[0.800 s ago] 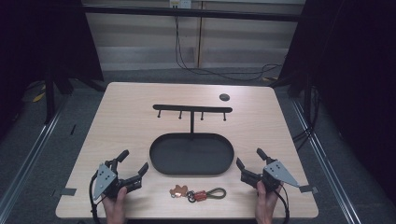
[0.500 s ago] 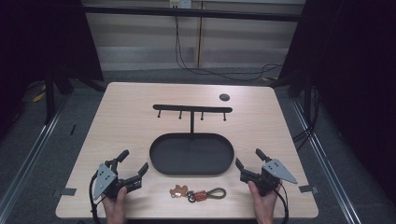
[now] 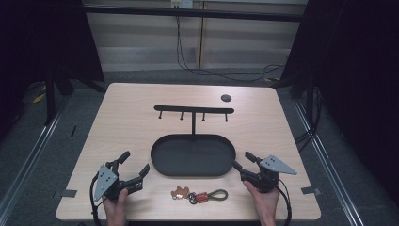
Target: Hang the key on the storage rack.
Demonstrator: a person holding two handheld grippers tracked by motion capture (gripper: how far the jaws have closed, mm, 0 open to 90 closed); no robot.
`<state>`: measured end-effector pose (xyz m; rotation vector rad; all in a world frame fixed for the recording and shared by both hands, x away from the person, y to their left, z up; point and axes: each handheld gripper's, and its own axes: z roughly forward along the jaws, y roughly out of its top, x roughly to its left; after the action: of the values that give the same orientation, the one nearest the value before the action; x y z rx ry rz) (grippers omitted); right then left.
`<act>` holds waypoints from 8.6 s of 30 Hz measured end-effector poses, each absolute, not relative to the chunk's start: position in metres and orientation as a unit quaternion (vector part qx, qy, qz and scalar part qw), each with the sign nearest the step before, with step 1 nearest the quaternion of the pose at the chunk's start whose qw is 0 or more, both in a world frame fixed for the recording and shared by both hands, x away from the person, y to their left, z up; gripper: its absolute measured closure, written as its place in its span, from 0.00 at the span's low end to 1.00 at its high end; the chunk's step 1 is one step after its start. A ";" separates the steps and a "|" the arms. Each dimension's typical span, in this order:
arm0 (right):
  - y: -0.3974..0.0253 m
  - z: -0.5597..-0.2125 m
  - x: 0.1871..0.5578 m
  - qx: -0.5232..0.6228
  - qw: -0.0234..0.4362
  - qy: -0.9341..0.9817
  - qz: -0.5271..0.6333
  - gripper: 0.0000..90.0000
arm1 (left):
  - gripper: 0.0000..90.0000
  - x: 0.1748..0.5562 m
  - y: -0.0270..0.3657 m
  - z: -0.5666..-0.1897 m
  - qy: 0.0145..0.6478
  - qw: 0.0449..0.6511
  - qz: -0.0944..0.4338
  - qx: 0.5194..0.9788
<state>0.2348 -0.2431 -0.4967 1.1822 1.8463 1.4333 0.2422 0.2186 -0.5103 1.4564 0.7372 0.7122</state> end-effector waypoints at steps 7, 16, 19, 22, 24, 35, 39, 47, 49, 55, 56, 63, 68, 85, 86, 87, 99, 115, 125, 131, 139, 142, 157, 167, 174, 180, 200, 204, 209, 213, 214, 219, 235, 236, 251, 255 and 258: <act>-0.234 -0.484 0.236 0.423 0.199 0.710 0.527 0.52 | 0.18 0.243 0.218 -0.510 0.325 0.630 0.310 0.634; -0.215 -0.459 0.240 0.396 0.169 0.749 0.505 0.56 | 0.18 0.243 0.219 -0.510 0.323 0.628 0.311 0.636; -0.212 -0.452 0.242 0.398 0.177 0.751 0.496 0.55 | 0.18 0.243 0.218 -0.510 0.324 0.629 0.310 0.634; -0.209 -0.446 0.248 0.416 0.178 0.763 0.463 0.54 | 0.18 0.243 0.218 -0.510 0.324 0.630 0.310 0.634; -0.207 -0.442 0.252 0.411 0.154 0.777 0.451 0.53 | 0.18 0.243 0.218 -0.510 0.324 0.630 0.310 0.634; -0.202 -0.431 0.254 0.389 0.074 0.831 0.389 0.53 | 0.18 0.242 0.219 -0.510 0.323 0.628 0.311 0.636; -0.197 -0.434 0.248 0.377 0.077 0.844 0.375 0.58 | 0.18 0.242 0.219 -0.510 0.323 0.628 0.311 0.636; -0.190 -0.442 0.248 0.346 0.030 0.872 0.344 0.70 | 0.18 0.242 0.218 -0.510 0.323 0.629 0.311 0.635; -0.189 -0.444 0.249 0.343 0.017 0.877 0.337 0.72 | 0.18 0.242 0.218 -0.510 0.323 0.629 0.311 0.635; -0.192 -0.458 0.247 0.340 -0.004 0.881 0.328 0.80 | 0.18 0.242 0.219 -0.510 0.323 0.629 0.311 0.636; -0.193 -0.461 0.246 0.339 -0.008 0.883 0.323 0.82 | 0.18 0.242 0.218 -0.510 0.323 0.629 0.311 0.636; -0.194 -0.470 0.242 0.331 -0.018 0.892 0.308 0.83 | 0.18 0.242 0.218 -0.510 0.323 0.629 0.311 0.635; -0.192 -0.474 0.243 0.327 -0.023 0.897 0.296 0.84 | 0.18 0.242 0.219 -0.510 0.323 0.628 0.311 0.636; -0.176 -0.476 0.240 0.287 0.020 0.929 0.233 0.88 | 0.18 0.243 0.218 -0.510 0.324 0.630 0.310 0.634; -0.176 -0.475 0.240 0.290 0.018 0.929 0.230 0.90 | 0.18 0.243 0.218 -0.510 0.325 0.630 0.310 0.634; -0.176 -0.475 0.241 0.288 0.020 0.930 0.230 0.91 | 0.18 0.243 0.218 -0.510 0.325 0.629 0.310 0.634; -0.163 -0.469 0.250 0.302 -0.003 0.938 0.169 0.95 | 0.18 0.242 0.219 -0.510 0.323 0.628 0.311 0.636; -0.143 -0.436 0.275 0.272 -0.042 0.954 0.116 0.96 | 0.18 0.242 0.219 -0.510 0.323 0.628 0.311 0.636; -0.118 -0.402 0.296 0.265 -0.059 0.957 0.105 0.96 | 0.18 0.242 0.218 -0.510 0.323 0.629 0.311 0.635; -0.107 -0.385 0.303 0.255 -0.054 0.960 0.102 0.96 | 0.18 0.242 0.219 -0.510 0.323 0.628 0.312 0.636; -0.102 -0.370 0.308 0.245 -0.067 0.964 0.077 0.96 | 0.18 0.242 0.218 -0.510 0.323 0.629 0.311 0.635; -0.101 -0.359 0.309 0.242 -0.057 0.966 0.074 0.96 | 0.18 0.242 0.218 -0.510 0.323 0.629 0.311 0.635; -0.088 -0.320 0.314 0.209 -0.055 0.973 0.076 0.96 | 0.18 0.242 0.218 -0.510 0.322 0.629 0.311 0.635; -0.089 -0.299 0.326 0.215 -0.047 0.971 0.097 0.96 | 0.18 0.242 0.219 -0.510 0.321 0.628 0.313 0.636; -0.083 -0.288 0.329 0.211 -0.038 0.972 0.101 0.96 | 0.18 0.242 0.219 -0.510 0.323 0.628 0.311 0.636; -0.078 -0.280 0.334 0.207 -0.042 0.971 0.110 0.96 | 0.18 0.242 0.219 -0.510 0.323 0.628 0.311 0.636; -0.081 -0.254 0.353 0.219 -0.023 0.967 0.131 0.96 | 0.18 0.242 0.219 -0.510 0.323 0.628 0.311 0.637; -0.079 -0.248 0.357 0.215 -0.019 0.967 0.138 0.96 | 0.18 0.242 0.218 -0.510 0.325 0.629 0.310 0.635; -0.077 -0.242 0.363 0.218 -0.015 0.966 0.139 0.96 | 0.18 0.242 0.218 -0.510 0.325 0.629 0.310 0.635; -0.075 -0.237 0.371 0.224 -0.014 0.965 0.138 0.96 | 0.18 0.242 0.218 -0.510 0.328 0.630 0.311 0.632; -0.076 -0.236 0.373 0.226 -0.016 0.964 0.141 0.96 | 0.18 0.242 0.218 -0.510 0.328 0.628 0.312 0.633; -0.073 -0.238 0.383 0.232 -0.013 0.964 0.132 0.96 | 0.18 0.243 0.218 -0.510 0.326 0.628 0.314 0.633; -0.076 -0.258 0.412 0.252 -0.012 0.961 0.111 0.96 | 0.18 0.243 0.218 -0.510 0.324 0.626 0.316 0.635; -0.076 -0.259 0.413 0.255 -0.013 0.961 0.105 0.96 | 0.18 0.243 0.219 -0.510 0.324 0.626 0.316 0.635; -0.085 -0.276 0.423 0.271 -0.008 0.956 0.110 0.96 | 0.18 0.243 0.218 -0.510 0.324 0.628 0.315 0.633; -0.085 -0.277 0.423 0.264 -0.003 0.958 0.113 0.96 | 0.18 0.243 0.218 -0.510 0.324 0.627 0.315 0.634; -0.085 -0.277 0.425 0.266 -0.001 0.957 0.112 0.95 | 0.18 0.243 0.218 -0.510 0.324 0.627 0.315 0.634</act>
<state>0.4250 -0.0848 -0.2775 0.8365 3.0097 0.3505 0.2425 0.2184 -0.5103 1.4545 0.7418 0.7221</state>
